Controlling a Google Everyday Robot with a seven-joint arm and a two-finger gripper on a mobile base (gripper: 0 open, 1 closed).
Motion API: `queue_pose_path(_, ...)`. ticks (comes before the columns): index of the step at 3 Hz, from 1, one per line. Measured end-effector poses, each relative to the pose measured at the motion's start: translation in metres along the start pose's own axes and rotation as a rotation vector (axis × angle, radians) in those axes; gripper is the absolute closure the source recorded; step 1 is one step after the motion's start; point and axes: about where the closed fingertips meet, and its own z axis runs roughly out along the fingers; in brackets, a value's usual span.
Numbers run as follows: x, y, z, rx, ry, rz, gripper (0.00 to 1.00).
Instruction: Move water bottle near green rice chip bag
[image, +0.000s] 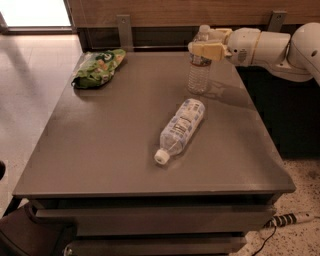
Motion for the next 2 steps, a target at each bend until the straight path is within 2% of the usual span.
queue_pose_path(1, -0.0001, 0.0014, 0.0029, -0.005, -0.001, 0.0, 0.87)
queue_pose_path(2, -0.0003, 0.0027, 0.0056, -0.009, -0.002, 0.001, 1.0)
